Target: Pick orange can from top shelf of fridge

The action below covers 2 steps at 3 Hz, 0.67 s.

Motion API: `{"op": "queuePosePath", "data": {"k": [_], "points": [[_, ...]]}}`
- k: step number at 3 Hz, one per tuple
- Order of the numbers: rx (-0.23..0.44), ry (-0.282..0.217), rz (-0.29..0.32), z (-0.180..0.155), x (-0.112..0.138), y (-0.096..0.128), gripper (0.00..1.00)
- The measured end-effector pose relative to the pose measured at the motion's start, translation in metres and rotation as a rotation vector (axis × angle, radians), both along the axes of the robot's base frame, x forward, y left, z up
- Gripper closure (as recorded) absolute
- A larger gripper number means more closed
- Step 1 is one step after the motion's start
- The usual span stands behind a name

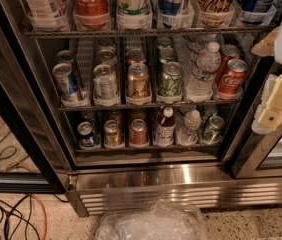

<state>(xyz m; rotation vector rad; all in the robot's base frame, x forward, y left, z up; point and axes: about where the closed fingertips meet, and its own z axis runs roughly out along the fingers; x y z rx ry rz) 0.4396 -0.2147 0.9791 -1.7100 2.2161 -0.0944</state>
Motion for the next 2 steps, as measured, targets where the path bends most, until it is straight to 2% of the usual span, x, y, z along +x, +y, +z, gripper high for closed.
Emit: {"op": "queuePosePath", "data": {"k": [1, 2], "points": [[0.095, -0.026, -0.005, 0.0, 0.002, 0.011, 0.0], [0.237, -0.067, -0.002, 0.0, 0.0, 0.038, 0.0]]}}
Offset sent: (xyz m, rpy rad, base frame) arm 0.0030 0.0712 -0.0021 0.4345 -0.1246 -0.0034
